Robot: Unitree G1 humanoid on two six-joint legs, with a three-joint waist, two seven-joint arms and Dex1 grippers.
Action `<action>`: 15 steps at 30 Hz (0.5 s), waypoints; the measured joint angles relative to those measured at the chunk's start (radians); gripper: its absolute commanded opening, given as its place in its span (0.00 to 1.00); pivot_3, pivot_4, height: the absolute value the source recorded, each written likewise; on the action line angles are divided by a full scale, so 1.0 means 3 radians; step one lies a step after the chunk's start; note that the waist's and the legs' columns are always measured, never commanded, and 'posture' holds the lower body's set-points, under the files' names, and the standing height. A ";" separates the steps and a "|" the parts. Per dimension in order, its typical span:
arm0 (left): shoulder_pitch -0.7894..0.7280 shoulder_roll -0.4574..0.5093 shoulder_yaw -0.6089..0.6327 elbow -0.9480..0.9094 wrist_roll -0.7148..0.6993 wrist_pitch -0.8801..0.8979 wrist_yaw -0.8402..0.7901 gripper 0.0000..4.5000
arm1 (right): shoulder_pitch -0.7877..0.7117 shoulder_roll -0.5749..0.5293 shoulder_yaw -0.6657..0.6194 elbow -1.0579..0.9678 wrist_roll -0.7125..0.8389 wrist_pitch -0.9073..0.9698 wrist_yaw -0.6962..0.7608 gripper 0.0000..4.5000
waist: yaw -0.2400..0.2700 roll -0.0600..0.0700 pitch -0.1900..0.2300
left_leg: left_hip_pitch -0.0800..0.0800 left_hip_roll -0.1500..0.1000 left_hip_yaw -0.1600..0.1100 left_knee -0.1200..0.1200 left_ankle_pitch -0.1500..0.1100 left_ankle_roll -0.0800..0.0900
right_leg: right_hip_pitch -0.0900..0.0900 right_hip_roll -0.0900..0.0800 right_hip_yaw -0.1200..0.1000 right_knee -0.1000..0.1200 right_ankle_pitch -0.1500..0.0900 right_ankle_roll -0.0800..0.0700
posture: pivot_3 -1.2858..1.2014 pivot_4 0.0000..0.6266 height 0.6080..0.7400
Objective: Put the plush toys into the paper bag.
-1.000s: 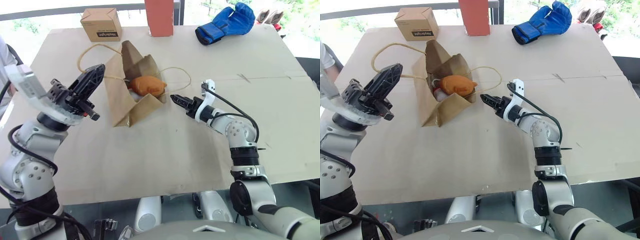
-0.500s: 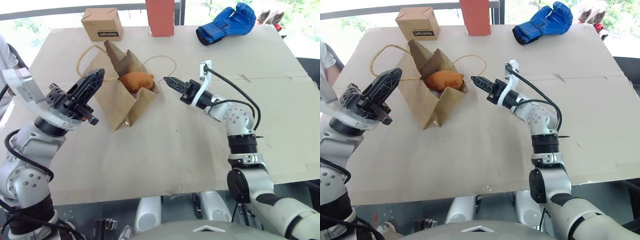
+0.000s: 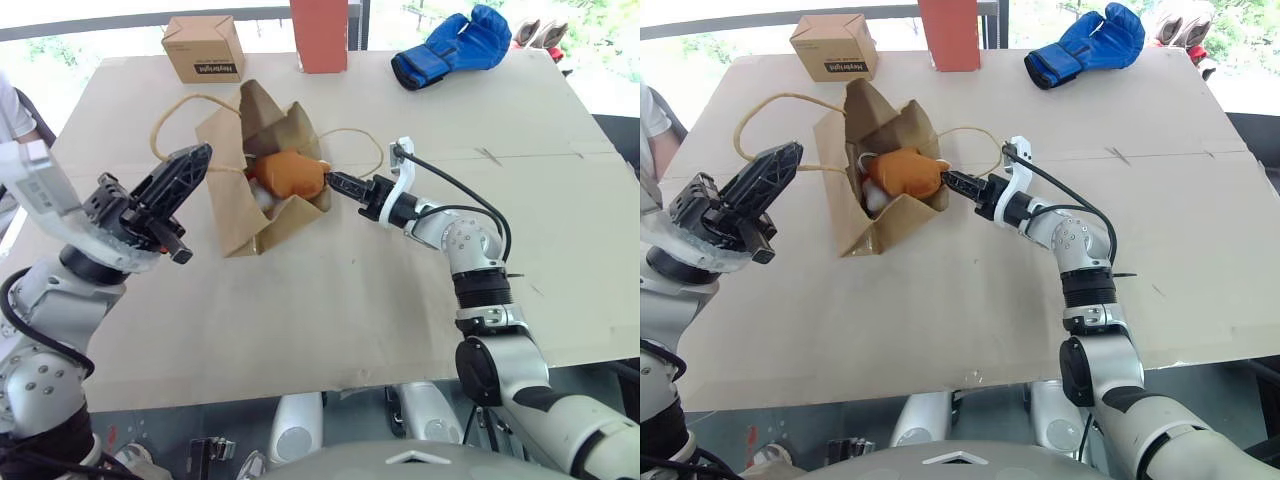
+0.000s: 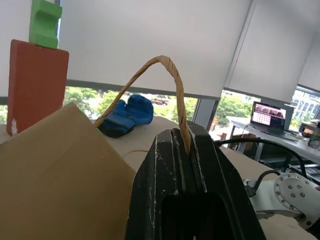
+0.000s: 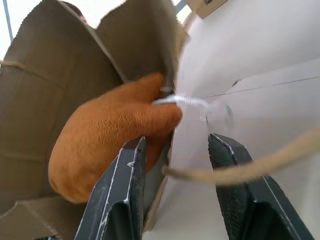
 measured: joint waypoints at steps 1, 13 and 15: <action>-0.0001 0.0007 0.0000 0.0000 -0.0009 0.0001 0.0000 0.00 | 0.0001 0.0018 -0.0022 -0.0003 0.0017 -0.0015 0.0004 0.39 | 0.0000 0.0001 0.0000 | 0.0000 0.0000 0.0000 0.0000 0.0000 0.0000 | 0.0000 0.0000 0.0000 0.0000 0.0000 0.0000 | 0.52 0.24 1.00; -0.0180 -0.0003 -0.0021 0.0131 -0.0025 -0.0013 -0.0011 0.00 | 0.0209 0.0066 -0.0257 -0.0695 0.0487 -0.0009 0.0015 0.01 | 0.0009 0.0004 0.0002 | 0.0000 0.0000 0.0000 -0.0001 0.0000 0.0000 | -0.0001 0.0000 0.0000 0.0001 0.0000 0.0000 | 0.52 0.24 1.00; -0.0359 -0.0002 -0.0066 0.0286 0.0011 -0.0022 -0.0028 0.00 | 0.0190 0.0064 -0.0272 -0.0947 0.0680 0.0066 0.0006 0.01 | 0.0003 0.0004 0.0002 | 0.0001 0.0000 0.0000 -0.0001 0.0000 0.0000 | 0.0000 0.0000 0.0000 0.0001 0.0000 0.0000 | 0.52 0.24 1.00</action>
